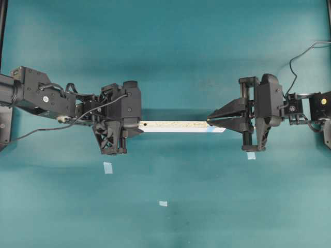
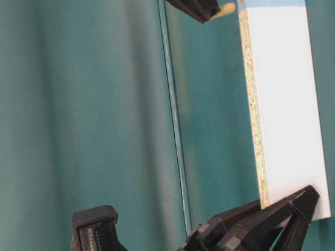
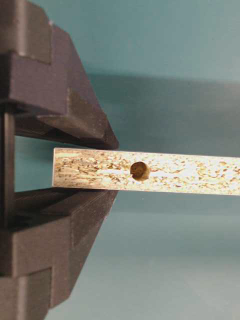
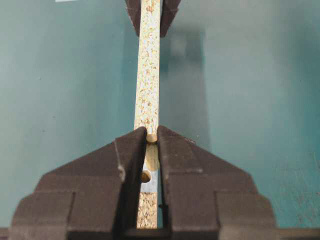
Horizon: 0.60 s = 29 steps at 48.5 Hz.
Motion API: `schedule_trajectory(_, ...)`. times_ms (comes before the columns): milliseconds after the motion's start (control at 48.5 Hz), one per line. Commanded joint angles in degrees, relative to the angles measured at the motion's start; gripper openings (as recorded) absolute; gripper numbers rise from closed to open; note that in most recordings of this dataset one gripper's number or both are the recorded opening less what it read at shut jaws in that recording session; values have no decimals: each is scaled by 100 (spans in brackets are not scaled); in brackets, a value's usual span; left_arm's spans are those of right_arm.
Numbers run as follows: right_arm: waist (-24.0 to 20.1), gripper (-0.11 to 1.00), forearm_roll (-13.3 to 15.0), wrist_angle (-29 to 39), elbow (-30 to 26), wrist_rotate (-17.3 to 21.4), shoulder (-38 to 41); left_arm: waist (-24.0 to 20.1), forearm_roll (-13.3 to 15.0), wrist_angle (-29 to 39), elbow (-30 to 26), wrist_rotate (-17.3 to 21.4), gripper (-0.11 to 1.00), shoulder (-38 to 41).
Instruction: Insert the rod into the hole on the wooden board.
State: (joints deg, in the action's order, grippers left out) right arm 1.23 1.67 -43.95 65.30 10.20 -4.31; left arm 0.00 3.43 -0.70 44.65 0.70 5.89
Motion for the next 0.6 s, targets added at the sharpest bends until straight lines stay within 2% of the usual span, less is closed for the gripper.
schedule_trajectory(0,0,10,9,-44,-53,0,-79,18,-18,-18,-79,35,38,-114)
schedule_trajectory(577,-44,10,9,-53,53,18,-88,18,-18,-18,-70,35,38,-114)
